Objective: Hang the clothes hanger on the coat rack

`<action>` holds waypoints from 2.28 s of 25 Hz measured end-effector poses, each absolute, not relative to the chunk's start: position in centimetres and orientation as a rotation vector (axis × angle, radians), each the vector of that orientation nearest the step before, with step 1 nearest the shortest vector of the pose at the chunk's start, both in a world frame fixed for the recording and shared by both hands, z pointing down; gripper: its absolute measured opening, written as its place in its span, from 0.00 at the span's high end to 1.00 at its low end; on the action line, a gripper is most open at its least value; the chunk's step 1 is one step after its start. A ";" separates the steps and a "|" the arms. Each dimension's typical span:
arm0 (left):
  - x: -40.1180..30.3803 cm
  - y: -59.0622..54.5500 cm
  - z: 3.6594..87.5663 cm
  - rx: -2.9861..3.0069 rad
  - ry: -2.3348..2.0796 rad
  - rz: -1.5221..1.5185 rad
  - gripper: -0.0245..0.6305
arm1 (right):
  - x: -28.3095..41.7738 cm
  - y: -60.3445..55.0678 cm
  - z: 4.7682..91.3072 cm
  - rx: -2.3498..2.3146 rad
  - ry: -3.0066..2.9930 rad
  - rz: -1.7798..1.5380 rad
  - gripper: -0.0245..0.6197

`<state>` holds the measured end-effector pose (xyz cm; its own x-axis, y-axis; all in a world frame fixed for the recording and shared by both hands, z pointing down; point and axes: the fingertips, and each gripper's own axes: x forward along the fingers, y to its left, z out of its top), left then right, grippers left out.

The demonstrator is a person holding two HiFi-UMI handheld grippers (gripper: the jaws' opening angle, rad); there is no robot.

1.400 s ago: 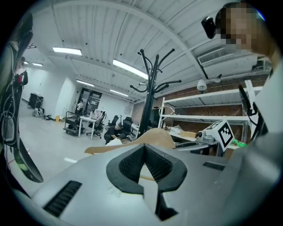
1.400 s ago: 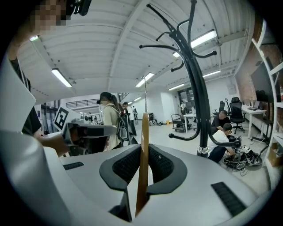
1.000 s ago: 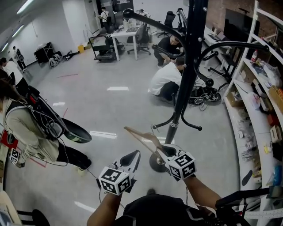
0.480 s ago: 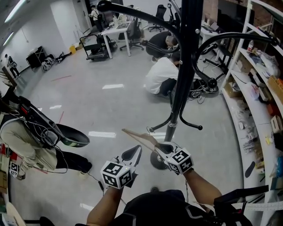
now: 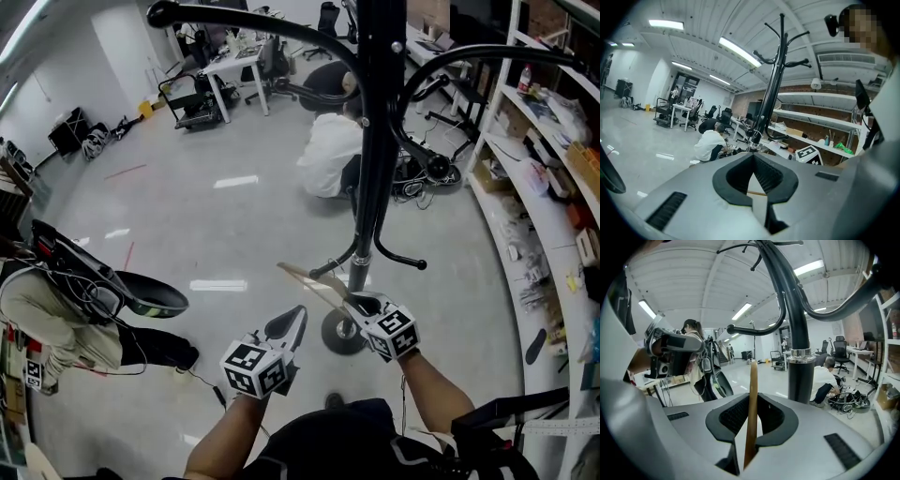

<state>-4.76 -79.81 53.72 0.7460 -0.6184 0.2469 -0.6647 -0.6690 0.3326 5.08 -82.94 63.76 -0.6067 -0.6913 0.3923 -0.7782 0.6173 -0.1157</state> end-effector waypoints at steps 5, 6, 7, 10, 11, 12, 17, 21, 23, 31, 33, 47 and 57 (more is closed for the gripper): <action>-3.5 -79.8 54.0 2.548 -0.964 0.157 0.96 | 7.0 -83.6 64.1 1.238 -2.500 0.392 0.88; -3.3 -79.8 54.1 2.542 -0.964 0.157 0.96 | 7.3 -83.7 64.4 1.238 -2.492 0.392 0.88; -3.2 -79.9 54.2 2.533 -0.967 0.153 0.96 | 7.5 -83.7 64.6 1.235 -2.486 0.388 0.88; -3.4 -80.0 54.4 2.516 -0.970 0.135 0.96 | 7.9 -83.7 65.1 1.233 -2.482 0.369 0.88; -3.7 -80.0 54.5 2.515 -0.970 0.135 0.96 | 7.9 -83.8 65.1 1.233 -2.486 0.363 0.88; -3.8 -79.9 54.6 2.515 -0.970 0.136 0.96 | 7.8 -83.9 65.2 1.229 -2.490 0.359 0.88; -3.8 -79.7 54.9 2.501 -0.976 0.138 0.96 | 7.7 -84.3 65.5 1.217 -2.495 0.389 0.88; -4.1 -79.7 55.3 2.461 -0.989 0.132 0.96 | 7.3 -84.4 65.8 1.203 -2.480 0.388 0.88; -4.0 -80.0 55.4 2.466 -0.984 0.136 0.96 | 7.6 -84.7 65.9 1.213 -2.458 0.389 0.88; -3.3 -79.6 54.9 2.480 -0.957 0.110 0.96 | 8.1 -85.2 65.6 1.226 -2.405 0.358 0.88; -3.3 -79.5 54.9 2.480 -0.962 0.104 0.96 | 8.2 -85.1 65.4 1.231 -2.412 0.351 0.88; -4.7 -78.9 53.4 2.493 -1.014 0.016 0.96 | 10.8 -83.2 60.0 1.320 -2.456 0.258 0.87; -3.5 -74.9 50.1 2.593 -1.019 0.030 0.96 | 13.2 -77.2 50.3 1.399 -2.598 0.180 0.87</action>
